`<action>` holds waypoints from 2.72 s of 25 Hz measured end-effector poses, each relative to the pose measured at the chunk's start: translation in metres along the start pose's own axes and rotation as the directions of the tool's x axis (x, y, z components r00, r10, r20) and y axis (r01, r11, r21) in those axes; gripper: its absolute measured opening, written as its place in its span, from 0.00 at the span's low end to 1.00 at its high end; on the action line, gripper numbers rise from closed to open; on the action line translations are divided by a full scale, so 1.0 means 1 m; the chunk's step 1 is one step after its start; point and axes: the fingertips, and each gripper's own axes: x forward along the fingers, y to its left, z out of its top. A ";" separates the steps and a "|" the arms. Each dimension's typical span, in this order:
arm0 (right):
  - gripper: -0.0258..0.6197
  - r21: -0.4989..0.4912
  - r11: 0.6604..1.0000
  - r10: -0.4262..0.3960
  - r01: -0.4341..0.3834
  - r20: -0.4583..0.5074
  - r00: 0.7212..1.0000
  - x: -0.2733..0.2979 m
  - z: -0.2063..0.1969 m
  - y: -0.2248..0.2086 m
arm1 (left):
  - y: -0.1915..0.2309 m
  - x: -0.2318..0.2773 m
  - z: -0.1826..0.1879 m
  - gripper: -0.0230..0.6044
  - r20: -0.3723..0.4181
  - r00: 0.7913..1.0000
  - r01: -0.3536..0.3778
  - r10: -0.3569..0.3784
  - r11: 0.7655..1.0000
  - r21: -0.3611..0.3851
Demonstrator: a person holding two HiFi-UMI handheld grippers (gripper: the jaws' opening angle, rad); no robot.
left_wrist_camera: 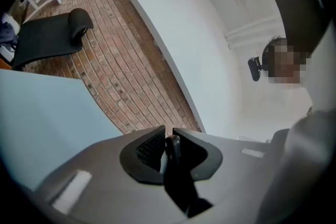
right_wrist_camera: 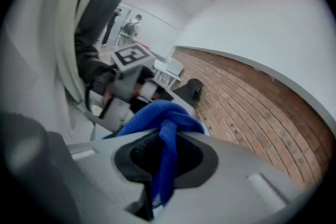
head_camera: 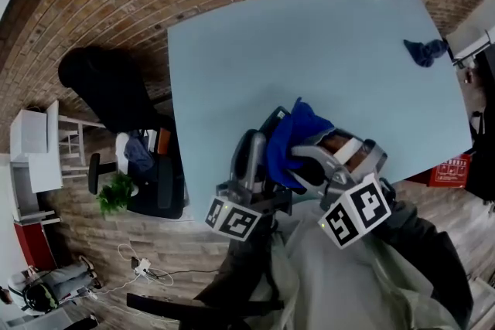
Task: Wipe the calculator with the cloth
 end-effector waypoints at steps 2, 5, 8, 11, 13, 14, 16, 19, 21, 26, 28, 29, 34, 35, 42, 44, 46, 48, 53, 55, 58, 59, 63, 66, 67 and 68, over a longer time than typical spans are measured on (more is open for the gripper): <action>0.12 -0.011 0.995 0.096 -0.095 0.035 0.995 -0.012 0.008 0.028 | 0.004 -0.003 0.003 0.12 0.014 1.000 -0.006 0.006 1.000 -0.019; 0.12 0.065 0.990 0.127 -0.129 0.029 0.991 -0.019 -0.009 0.027 | 0.003 -0.004 0.006 0.12 0.022 1.000 0.016 -0.016 1.000 -0.017; 0.12 0.155 0.987 -0.035 0.047 -0.076 0.997 -0.018 -0.051 -0.018 | -0.002 -0.002 0.007 0.12 0.029 0.999 0.043 -0.042 0.999 -0.028; 0.12 0.202 0.972 -0.102 0.124 -0.114 0.988 -0.020 -0.065 -0.033 | 0.003 -0.001 0.011 0.12 0.050 0.999 0.024 -0.021 0.998 -0.060; 0.12 0.174 0.983 -0.054 0.063 -0.056 0.997 -0.022 -0.043 -0.012 | 0.010 -0.003 0.016 0.12 0.063 0.998 0.007 -0.002 0.998 -0.067; 0.12 0.147 0.989 -0.012 0.014 -0.015 1.000 -0.023 -0.027 0.004 | 0.013 -0.005 0.018 0.12 0.073 0.997 0.000 0.005 0.997 -0.071; 0.12 0.109 0.990 0.086 -0.093 0.067 0.994 -0.027 0.002 0.036 | 0.018 -0.008 0.024 0.12 0.098 0.995 -0.010 0.018 0.996 -0.088; 0.12 0.128 0.982 0.122 -0.137 0.119 0.985 -0.028 0.012 0.046 | 0.024 -0.011 0.032 0.12 0.126 0.992 -0.015 0.029 0.994 -0.112; 0.12 0.193 0.979 0.051 -0.069 0.097 0.994 -0.027 -0.007 0.025 | 0.026 -0.012 0.035 0.12 0.135 0.990 -0.014 0.030 0.993 -0.118; 0.12 0.361 0.920 -0.162 0.149 0.004 0.987 -0.021 -0.070 -0.017 | 0.035 -0.014 0.035 0.12 0.186 0.981 -0.007 0.049 0.975 -0.222; 0.12 0.387 0.916 -0.116 0.102 0.013 0.993 -0.019 -0.061 -0.002 | 0.042 -0.016 0.035 0.12 0.202 0.976 -0.031 0.081 0.970 -0.241; 0.12 0.390 0.919 -0.074 0.053 0.040 0.996 -0.017 -0.048 0.011 | 0.046 -0.017 0.036 0.12 0.208 0.973 -0.046 0.100 0.968 -0.247; 0.12 0.405 0.901 0.068 -0.154 0.220 0.973 -0.013 -0.008 0.047 | 0.054 -0.024 0.047 0.12 0.259 0.960 -0.013 0.105 0.943 -0.332; 0.12 0.418 0.899 0.032 -0.127 0.227 0.973 -0.012 -0.016 0.039 | 0.051 -0.025 0.048 0.12 0.269 0.959 0.012 0.087 0.938 -0.347; 0.12 0.479 0.878 -0.085 -0.025 0.207 0.975 -0.014 -0.038 0.005 | 0.032 -0.014 0.042 0.11 0.261 0.965 0.114 -0.012 0.918 -0.379; 0.12 0.401 0.909 0.017 -0.115 0.238 0.971 -0.010 -0.018 0.033 | 0.027 -0.010 0.041 0.11 0.244 0.968 0.146 -0.055 0.916 -0.373; 0.12 0.400 0.907 0.018 -0.131 0.274 0.962 -0.011 -0.015 0.038 | 0.018 -0.010 0.044 0.11 0.227 0.967 0.194 -0.117 0.916 -0.351; 0.12 0.538 0.837 -0.101 -0.096 0.325 0.940 -0.022 -0.028 0.017 | 0.009 -0.012 0.050 0.11 0.218 0.958 0.253 -0.187 0.907 -0.337; 0.12 0.576 0.818 -0.212 -0.010 0.318 0.924 -0.061 -0.040 -0.024 | -0.009 -0.013 0.043 0.11 0.170 0.930 0.367 -0.326 0.852 -0.373; 0.12 0.428 0.904 -0.168 0.027 0.296 0.940 -0.059 -0.029 -0.029 | -0.013 -0.011 0.038 0.11 0.156 0.925 0.381 -0.348 0.842 -0.381; 0.12 0.368 0.928 -0.175 0.062 0.283 0.943 -0.050 -0.025 -0.048 | -0.022 -0.008 0.029 0.11 0.105 0.918 0.394 -0.382 0.852 -0.345; 0.12 0.360 0.930 -0.183 0.078 0.268 0.946 -0.045 -0.028 -0.055 | -0.026 -0.006 0.025 0.11 0.084 0.915 0.397 -0.394 0.851 -0.343; 0.12 0.345 0.929 -0.215 0.135 0.206 0.955 -0.030 -0.040 -0.076 | -0.034 -0.004 0.004 0.11 0.004 0.911 0.388 -0.411 0.855 -0.344; 0.12 0.363 0.924 -0.202 0.116 0.208 0.957 -0.026 -0.041 -0.078 | -0.026 -0.002 0.007 0.11 0.039 0.934 0.345 -0.355 0.867 -0.360; 0.12 0.360 0.928 -0.176 0.091 0.209 0.962 -0.028 -0.040 -0.072 | -0.019 -0.001 0.013 0.11 0.076 0.947 0.316 -0.311 0.870 -0.378; 0.12 0.356 0.932 -0.144 0.062 0.208 0.968 -0.033 -0.039 -0.064 | -0.009 -0.001 0.019 0.11 0.116 0.959 0.282 -0.257 0.872 -0.400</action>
